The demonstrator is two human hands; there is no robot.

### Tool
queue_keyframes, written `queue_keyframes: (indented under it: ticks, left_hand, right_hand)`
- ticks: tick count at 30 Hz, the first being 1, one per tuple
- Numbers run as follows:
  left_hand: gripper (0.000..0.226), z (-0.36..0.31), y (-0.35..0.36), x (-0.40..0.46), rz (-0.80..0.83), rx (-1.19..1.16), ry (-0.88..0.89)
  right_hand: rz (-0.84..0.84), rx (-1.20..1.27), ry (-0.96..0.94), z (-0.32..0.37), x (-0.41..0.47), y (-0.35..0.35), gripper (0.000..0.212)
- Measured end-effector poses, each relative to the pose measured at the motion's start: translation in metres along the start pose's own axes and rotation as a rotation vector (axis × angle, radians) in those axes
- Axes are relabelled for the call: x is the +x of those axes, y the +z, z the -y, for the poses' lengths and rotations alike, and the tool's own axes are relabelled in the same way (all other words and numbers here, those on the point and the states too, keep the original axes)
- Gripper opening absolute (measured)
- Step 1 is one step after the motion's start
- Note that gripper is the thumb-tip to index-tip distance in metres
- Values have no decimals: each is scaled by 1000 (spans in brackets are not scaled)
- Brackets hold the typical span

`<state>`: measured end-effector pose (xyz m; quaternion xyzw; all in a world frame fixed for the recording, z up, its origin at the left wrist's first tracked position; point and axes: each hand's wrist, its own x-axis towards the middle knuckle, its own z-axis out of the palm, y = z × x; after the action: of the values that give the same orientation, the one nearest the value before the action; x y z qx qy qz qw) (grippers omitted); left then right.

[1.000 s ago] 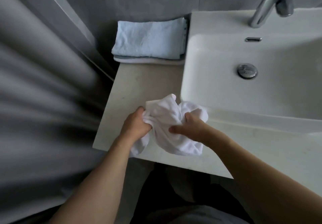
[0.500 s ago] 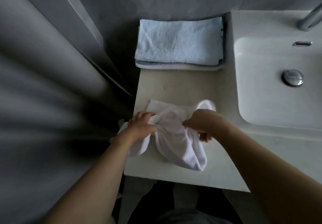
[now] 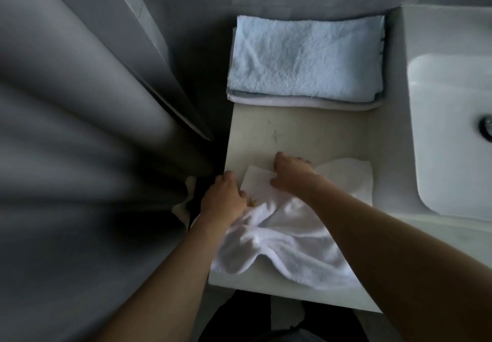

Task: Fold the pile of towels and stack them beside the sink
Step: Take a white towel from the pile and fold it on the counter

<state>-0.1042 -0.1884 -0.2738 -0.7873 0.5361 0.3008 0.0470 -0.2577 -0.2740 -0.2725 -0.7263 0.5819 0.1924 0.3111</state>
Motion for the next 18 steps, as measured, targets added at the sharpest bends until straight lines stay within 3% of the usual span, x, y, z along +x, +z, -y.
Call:
queue_keyframes:
  ticks: [3, 7, 10, 14, 16, 18]
  left_hand:
    - [39, 7, -1, 2, 29, -79, 12]
    - [55, 17, -9, 7, 105, -181, -88]
    - [27, 30, -16, 16, 95, -322, -166]
    - [10, 42, -23, 25, -58, -593, -269]
    - [8, 38, -25, 31, -66, -765, -273]
    - [2, 31, -25, 39, -79, -776, -274]
  right_hand:
    - [-63, 160, -12, -8, -1, 9, 22]
    - [-427, 625, 122, -29, -5, -13, 14]
    - [-628, 866, 229, -46, -12, -39, 15]
    - [-827, 981, 379, -70, -20, -61, 14]
    - [-835, 966, 413, -79, -23, -66, 14]
    - [-769, 902, 409, -84, -23, -71, 13]
